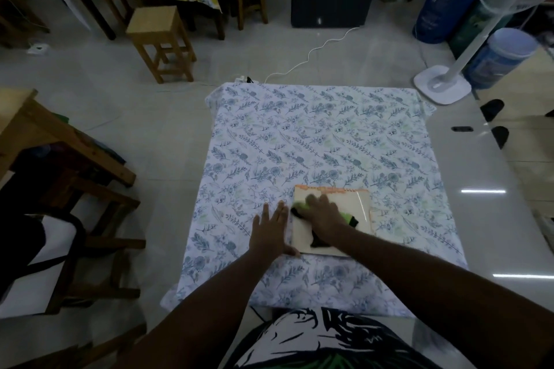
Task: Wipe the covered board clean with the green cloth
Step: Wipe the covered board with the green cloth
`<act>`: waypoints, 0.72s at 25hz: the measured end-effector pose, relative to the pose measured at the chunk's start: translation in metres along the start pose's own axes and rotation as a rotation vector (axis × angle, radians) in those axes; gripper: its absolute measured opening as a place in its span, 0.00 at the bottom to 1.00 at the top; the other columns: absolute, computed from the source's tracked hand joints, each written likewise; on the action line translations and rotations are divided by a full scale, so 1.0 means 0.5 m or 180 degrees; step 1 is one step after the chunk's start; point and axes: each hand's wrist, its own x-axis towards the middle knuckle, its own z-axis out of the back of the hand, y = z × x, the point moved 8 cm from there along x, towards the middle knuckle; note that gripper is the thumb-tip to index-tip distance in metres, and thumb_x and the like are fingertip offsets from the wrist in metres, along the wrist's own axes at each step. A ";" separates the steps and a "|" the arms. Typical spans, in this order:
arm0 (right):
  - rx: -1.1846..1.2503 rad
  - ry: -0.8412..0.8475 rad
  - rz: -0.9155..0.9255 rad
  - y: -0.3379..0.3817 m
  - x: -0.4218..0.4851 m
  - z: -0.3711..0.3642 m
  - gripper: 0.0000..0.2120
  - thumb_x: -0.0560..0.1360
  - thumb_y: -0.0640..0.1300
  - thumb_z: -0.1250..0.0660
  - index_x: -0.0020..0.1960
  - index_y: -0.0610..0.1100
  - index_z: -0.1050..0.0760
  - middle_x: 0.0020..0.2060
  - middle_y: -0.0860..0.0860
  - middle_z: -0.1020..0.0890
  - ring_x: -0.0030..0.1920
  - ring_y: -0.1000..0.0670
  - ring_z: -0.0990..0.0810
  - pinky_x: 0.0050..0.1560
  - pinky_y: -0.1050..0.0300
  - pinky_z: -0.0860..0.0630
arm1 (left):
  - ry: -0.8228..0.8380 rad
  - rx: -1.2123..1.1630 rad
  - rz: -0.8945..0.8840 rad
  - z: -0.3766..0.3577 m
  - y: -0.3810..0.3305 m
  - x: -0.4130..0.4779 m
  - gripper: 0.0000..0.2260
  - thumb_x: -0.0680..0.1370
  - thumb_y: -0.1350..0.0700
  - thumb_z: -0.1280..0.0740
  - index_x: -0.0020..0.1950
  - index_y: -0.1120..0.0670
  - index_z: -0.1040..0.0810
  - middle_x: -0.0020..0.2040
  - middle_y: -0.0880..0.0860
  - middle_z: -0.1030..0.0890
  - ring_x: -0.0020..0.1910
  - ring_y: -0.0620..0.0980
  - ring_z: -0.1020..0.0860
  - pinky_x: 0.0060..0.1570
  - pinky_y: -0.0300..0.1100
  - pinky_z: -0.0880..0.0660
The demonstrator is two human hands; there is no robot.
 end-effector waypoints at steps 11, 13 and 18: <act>0.0100 -0.0159 -0.0536 -0.048 0.033 0.015 0.30 0.71 0.35 0.35 0.69 0.53 0.35 0.65 0.43 0.33 0.61 0.39 0.34 0.55 0.42 0.29 | 0.0011 0.0038 -0.0045 0.001 -0.003 -0.001 0.60 0.63 0.28 0.31 0.80 0.56 0.60 0.81 0.53 0.59 0.79 0.63 0.61 0.76 0.62 0.50; 0.0064 -0.0149 -0.0720 -0.057 0.043 0.010 0.30 0.71 0.34 0.35 0.69 0.53 0.36 0.65 0.43 0.33 0.61 0.39 0.34 0.55 0.41 0.28 | 0.0040 0.0052 -0.0014 0.002 -0.004 -0.002 0.59 0.63 0.29 0.31 0.80 0.56 0.60 0.81 0.53 0.60 0.79 0.63 0.61 0.76 0.62 0.51; 0.0002 -0.0159 -0.1078 -0.163 -0.059 -0.018 0.38 0.67 0.43 0.26 0.72 0.52 0.39 0.66 0.44 0.33 0.61 0.39 0.33 0.53 0.42 0.26 | 0.0068 0.0162 0.0006 0.005 -0.007 -0.002 0.60 0.63 0.27 0.32 0.79 0.56 0.61 0.81 0.53 0.60 0.79 0.64 0.60 0.75 0.61 0.50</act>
